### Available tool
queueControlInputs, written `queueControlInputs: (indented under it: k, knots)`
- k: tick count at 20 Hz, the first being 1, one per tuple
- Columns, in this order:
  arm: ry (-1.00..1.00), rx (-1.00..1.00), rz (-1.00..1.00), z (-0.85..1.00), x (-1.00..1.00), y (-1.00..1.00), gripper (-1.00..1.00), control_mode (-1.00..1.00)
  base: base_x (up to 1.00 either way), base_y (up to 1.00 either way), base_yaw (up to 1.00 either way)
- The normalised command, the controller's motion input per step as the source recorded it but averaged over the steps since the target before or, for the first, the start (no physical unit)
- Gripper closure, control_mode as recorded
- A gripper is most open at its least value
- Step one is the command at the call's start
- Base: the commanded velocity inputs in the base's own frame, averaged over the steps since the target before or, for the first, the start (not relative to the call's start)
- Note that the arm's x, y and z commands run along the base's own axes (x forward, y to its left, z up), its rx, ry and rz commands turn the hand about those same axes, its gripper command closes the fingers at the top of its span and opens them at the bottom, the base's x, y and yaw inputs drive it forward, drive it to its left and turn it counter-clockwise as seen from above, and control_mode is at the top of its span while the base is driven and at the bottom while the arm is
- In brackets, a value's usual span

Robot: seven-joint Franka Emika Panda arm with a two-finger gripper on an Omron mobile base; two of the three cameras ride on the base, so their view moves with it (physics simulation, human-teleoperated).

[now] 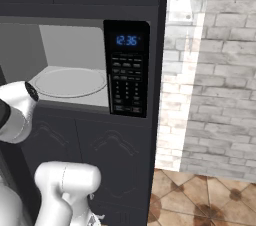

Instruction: Place the sponge inside the microwave to prepare for sanitizing.

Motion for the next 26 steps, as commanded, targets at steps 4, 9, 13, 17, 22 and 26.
queueControlInputs:
  k: [4,9,13,17,22,26]
  knots:
    - [0.0,0.03,0.05,-0.13,-0.11,0.52,-1.0,-1.0,0.0,0.0,0.0]
    - [0.0,0.0,0.0,-0.05,0.14,0.39,-1.0,-1.0,0.0,0.0,0.0]
    - [0.0,0.0,0.0,0.0,0.34,0.25,-1.0,-1.0,0.0,0.0,0.0]
    - [0.0,0.0,-0.01,-0.05,0.33,0.3,-1.0,-1.0,0.0,0.0,0.0]
    - [0.02,-0.03,-0.03,-0.01,0.33,0.03,-1.0,-1.0,0.0,0.0,0.0]
    - [0.05,-0.05,-0.01,0.0,0.27,-0.43,-1.0,-1.0,0.0,0.0,0.0]
